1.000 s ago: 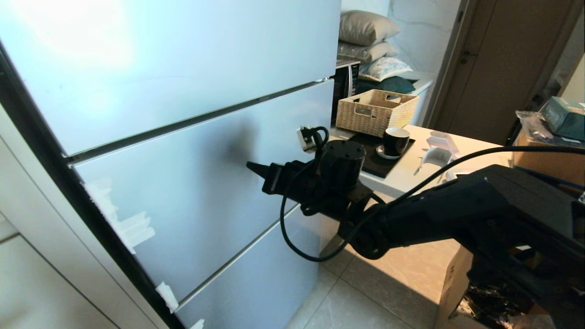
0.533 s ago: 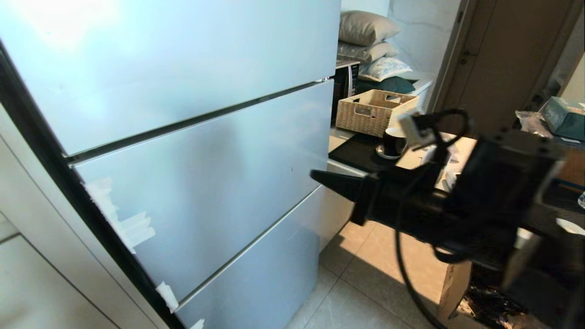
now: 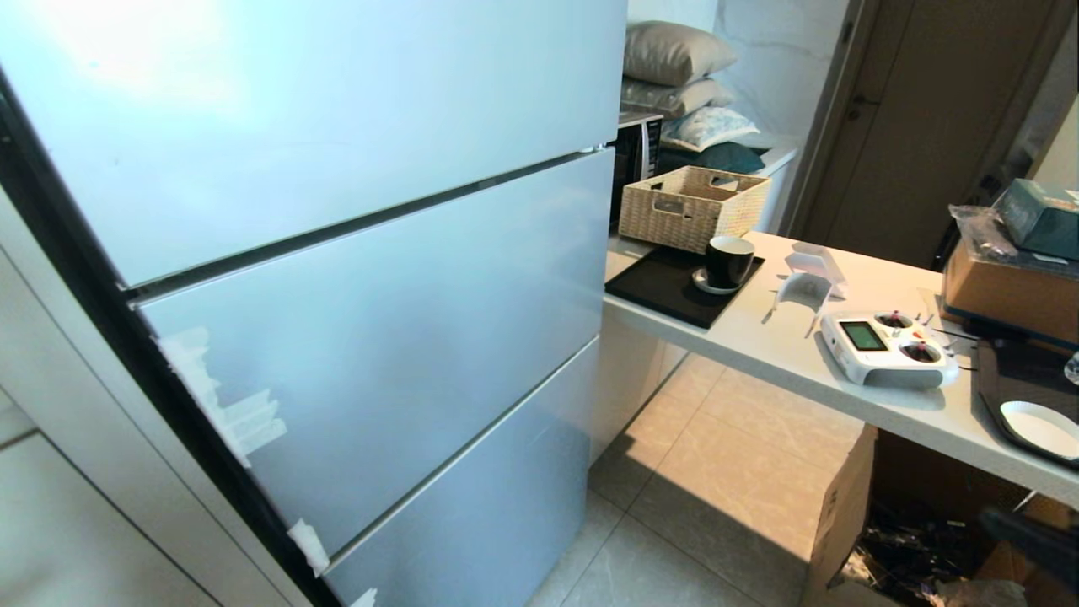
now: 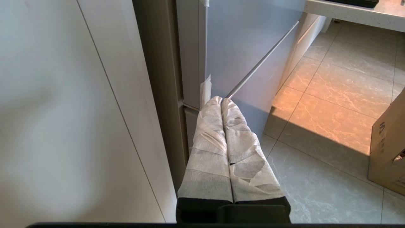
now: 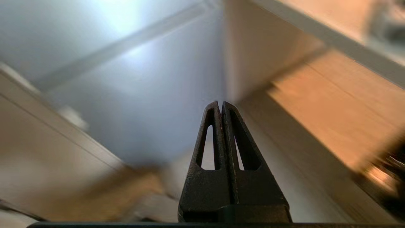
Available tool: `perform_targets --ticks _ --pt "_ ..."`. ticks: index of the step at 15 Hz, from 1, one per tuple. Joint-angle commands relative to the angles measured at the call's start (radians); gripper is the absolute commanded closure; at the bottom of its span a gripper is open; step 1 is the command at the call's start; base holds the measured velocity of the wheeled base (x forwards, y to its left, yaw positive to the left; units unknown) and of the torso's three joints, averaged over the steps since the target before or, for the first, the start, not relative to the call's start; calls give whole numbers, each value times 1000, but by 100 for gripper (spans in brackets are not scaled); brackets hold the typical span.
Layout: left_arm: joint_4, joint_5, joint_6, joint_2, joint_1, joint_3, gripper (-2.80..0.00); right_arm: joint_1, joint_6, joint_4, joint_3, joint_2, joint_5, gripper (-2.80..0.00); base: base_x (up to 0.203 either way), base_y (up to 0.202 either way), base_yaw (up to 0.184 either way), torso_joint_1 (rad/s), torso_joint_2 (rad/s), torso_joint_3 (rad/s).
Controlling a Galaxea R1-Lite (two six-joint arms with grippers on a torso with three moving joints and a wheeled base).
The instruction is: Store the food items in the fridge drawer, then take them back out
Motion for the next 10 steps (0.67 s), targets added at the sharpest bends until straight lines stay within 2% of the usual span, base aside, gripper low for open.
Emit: perform_targets --ticks 1,3,4,6,10 --pt "0 0 0 0 0 0 0 -97 -93 67 146 -267 2 0 0 0 0 0 0 0" --pt "0 0 0 0 0 0 0 -144 -169 178 211 -398 -5 0 0 0 0 0 0 0" --pt "0 0 0 0 0 0 0 -157 -169 212 216 -423 -23 0 0 0 0 0 0 0" --pt "0 0 0 0 0 0 0 -166 -134 253 228 -423 -118 0 0 0 0 0 0 0" --pt "-1 0 0 0 0 0 0 -171 -149 270 227 -422 -117 0 0 0 0 0 0 0"
